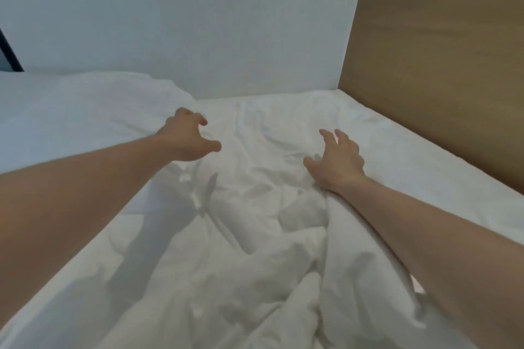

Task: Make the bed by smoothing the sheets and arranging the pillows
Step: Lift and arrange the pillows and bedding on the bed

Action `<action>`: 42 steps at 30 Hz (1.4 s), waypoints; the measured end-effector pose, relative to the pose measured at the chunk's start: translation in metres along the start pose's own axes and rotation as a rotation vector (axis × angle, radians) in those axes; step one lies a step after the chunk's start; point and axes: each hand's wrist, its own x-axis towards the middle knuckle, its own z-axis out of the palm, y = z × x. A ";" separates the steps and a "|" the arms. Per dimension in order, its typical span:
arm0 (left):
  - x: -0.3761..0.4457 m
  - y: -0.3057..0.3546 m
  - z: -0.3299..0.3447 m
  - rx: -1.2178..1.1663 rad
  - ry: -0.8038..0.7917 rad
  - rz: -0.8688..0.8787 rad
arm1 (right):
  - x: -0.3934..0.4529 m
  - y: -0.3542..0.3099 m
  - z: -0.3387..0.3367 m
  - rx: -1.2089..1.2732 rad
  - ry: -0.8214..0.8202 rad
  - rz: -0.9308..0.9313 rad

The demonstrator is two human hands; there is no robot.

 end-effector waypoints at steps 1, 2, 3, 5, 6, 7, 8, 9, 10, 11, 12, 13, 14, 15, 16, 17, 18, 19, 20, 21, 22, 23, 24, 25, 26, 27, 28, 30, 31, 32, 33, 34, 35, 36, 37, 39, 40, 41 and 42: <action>0.010 0.000 0.016 -0.030 -0.034 -0.028 | 0.008 0.011 0.014 -0.034 -0.029 0.069; 0.019 0.000 0.034 -0.050 -0.087 -0.069 | 0.013 0.025 0.029 -0.061 -0.061 0.145; 0.024 -0.002 0.055 -0.038 -0.150 -0.110 | 0.014 0.039 0.043 -0.072 -0.089 0.215; 0.026 -0.008 0.096 0.051 -0.250 -0.165 | 0.006 0.062 0.068 -0.060 -0.090 0.301; 0.024 -0.012 0.115 0.092 -0.256 -0.183 | 0.003 0.069 0.077 -0.067 -0.046 0.312; 0.024 -0.016 0.131 0.113 -0.229 -0.197 | 0.002 0.072 0.082 -0.075 0.007 0.307; 0.023 -0.019 0.143 0.108 -0.173 -0.202 | 0.004 0.072 0.084 -0.058 0.048 0.309; 0.025 -0.023 0.151 0.073 -0.110 -0.207 | 0.008 0.073 0.084 -0.005 0.066 0.321; 0.029 -0.026 0.155 0.012 -0.056 -0.202 | 0.012 0.073 0.082 0.069 0.058 0.349; 0.032 -0.027 0.156 -0.048 -0.027 -0.187 | 0.015 0.074 0.079 0.146 0.037 0.383; 0.035 -0.025 0.152 -0.100 -0.016 -0.160 | 0.020 0.075 0.077 0.207 0.017 0.412; 0.037 -0.018 0.144 -0.141 -0.008 -0.127 | 0.026 0.074 0.072 0.255 0.014 0.417; 0.040 -0.006 0.131 -0.191 0.021 -0.088 | 0.033 0.071 0.062 0.304 0.044 0.405; 0.044 0.011 0.114 -0.246 0.077 -0.059 | 0.045 0.067 0.048 0.359 0.097 0.393; 0.051 0.034 0.093 -0.301 0.154 -0.035 | 0.062 0.061 0.028 0.415 0.165 0.388; 0.061 0.058 0.069 -0.355 0.243 -0.017 | 0.081 0.054 0.004 0.456 0.245 0.382; 0.073 0.083 0.043 -0.413 0.319 -0.001 | 0.100 0.047 -0.023 0.474 0.339 0.362; 0.085 0.105 0.021 -0.466 0.372 0.009 | 0.117 0.041 -0.049 0.484 0.429 0.317; 0.097 0.123 0.004 -0.507 0.399 0.021 | 0.132 0.037 -0.073 0.496 0.498 0.257; 0.108 0.136 -0.005 -0.527 0.394 0.030 | 0.144 0.037 -0.091 0.506 0.539 0.182; 0.116 0.145 -0.009 -0.525 0.335 0.043 | 0.153 0.039 -0.103 0.493 0.561 0.114; 0.121 0.148 -0.005 -0.483 0.217 0.052 | 0.157 0.041 -0.108 0.471 0.557 0.066; 0.122 0.147 0.004 -0.377 0.032 0.060 | 0.158 0.046 -0.105 0.442 0.515 0.040; 0.119 0.145 0.012 -0.198 -0.208 0.083 | 0.157 0.057 -0.096 0.354 0.421 0.052; 0.114 0.141 0.022 0.006 -0.452 0.121 | 0.155 0.073 -0.081 0.198 0.267 0.077; 0.110 0.136 0.030 0.174 -0.637 0.168 | 0.147 0.086 -0.065 0.029 0.028 0.124; 0.109 0.134 0.035 0.277 -0.746 0.209 | 0.138 0.098 -0.049 -0.099 -0.228 0.177; 0.124 0.139 0.035 0.289 -0.805 0.193 | 0.125 0.111 -0.035 -0.177 -0.494 0.234; 0.140 0.145 0.032 0.271 -0.776 0.163 | 0.129 0.109 -0.040 -0.111 -0.431 0.235; 0.163 0.150 0.027 0.258 -0.722 0.135 | 0.144 0.107 -0.046 -0.024 -0.306 0.224; 0.191 0.157 0.024 0.248 -0.643 0.116 | 0.168 0.100 -0.052 0.050 -0.145 0.219; 0.222 0.164 0.025 0.220 -0.572 0.101 | 0.196 0.095 -0.057 0.076 0.005 0.205; 0.255 0.173 0.032 0.182 -0.505 0.094 | 0.228 0.093 -0.058 0.062 0.088 0.203; 0.287 0.182 0.048 0.137 -0.464 0.077 | 0.260 0.096 -0.047 0.062 0.105 0.220; 0.315 0.188 0.073 0.106 -0.465 0.047 | 0.286 0.100 -0.026 0.063 0.067 0.259; 0.360 0.200 0.145 0.129 -0.520 -0.010 | 0.322 0.120 0.041 -0.007 -0.008 0.356; 0.374 0.199 0.190 0.171 -0.480 -0.014 | 0.331 0.133 0.077 -0.067 0.038 0.352; 0.382 0.193 0.235 0.204 -0.360 0.006 | 0.334 0.145 0.105 -0.099 0.124 0.310; 0.386 0.184 0.272 0.205 -0.187 0.046 | 0.340 0.152 0.125 -0.101 0.192 0.266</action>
